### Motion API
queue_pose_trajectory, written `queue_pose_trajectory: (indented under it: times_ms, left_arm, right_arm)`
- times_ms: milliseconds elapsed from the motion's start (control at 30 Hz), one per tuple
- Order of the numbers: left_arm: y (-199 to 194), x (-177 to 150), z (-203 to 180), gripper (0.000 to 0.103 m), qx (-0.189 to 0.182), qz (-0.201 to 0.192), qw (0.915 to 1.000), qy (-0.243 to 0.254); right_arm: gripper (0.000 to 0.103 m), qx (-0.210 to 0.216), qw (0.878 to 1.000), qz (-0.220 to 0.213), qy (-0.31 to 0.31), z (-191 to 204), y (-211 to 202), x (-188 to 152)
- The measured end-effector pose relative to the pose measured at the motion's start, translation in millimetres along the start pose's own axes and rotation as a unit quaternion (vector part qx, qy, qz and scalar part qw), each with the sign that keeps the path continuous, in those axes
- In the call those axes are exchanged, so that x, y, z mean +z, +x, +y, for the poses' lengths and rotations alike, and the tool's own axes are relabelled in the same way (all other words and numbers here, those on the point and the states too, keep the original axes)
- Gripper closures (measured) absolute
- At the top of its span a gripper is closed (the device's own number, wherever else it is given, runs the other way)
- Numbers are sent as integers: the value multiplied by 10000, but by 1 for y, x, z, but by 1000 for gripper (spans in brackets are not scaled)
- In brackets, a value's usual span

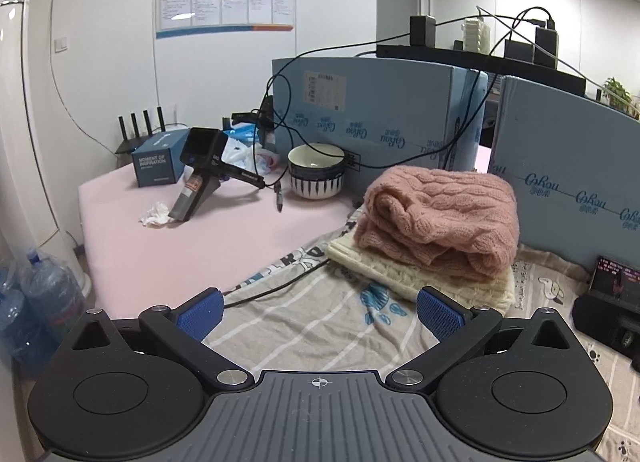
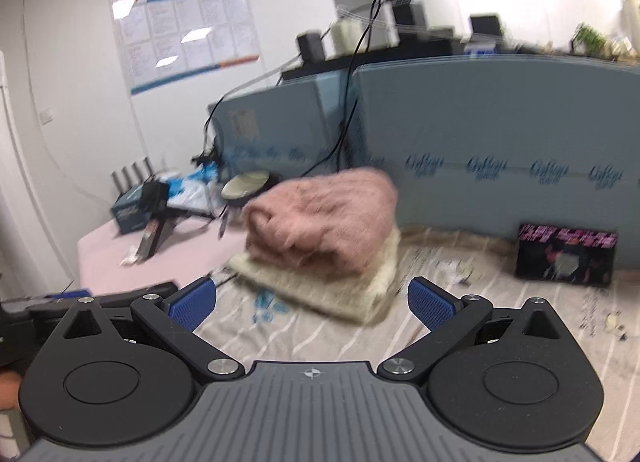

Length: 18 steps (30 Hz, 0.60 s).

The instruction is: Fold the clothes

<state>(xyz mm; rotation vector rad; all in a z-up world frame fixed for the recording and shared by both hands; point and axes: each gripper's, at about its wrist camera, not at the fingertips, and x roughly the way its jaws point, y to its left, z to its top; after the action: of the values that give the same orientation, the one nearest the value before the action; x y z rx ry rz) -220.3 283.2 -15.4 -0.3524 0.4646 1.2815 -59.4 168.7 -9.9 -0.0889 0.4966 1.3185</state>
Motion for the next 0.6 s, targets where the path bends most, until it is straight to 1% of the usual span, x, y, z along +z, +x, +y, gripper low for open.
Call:
queue_pose_trajectory:
  times_ms: [133, 267, 400, 600]
  left_arm:
    - [-1, 2, -2, 0, -15, -65, 10000, -74]
    - [1, 4, -6, 0, -88, -103, 9999, -84]
    - [6, 6, -9, 0, -166, -99, 9998, -60]
    - [12, 5, -17, 0, -411, -38, 9991, 65]
  right_arm:
    - [0, -122, 9997, -212, 32, -2, -3, 4]
    - [0, -151, 9997, -190, 16, -5, 0, 6]
    - [0, -272, 9995, -165, 11, -7, 2, 6]
    - [0, -458, 9988, -124, 100, -8, 1, 4]
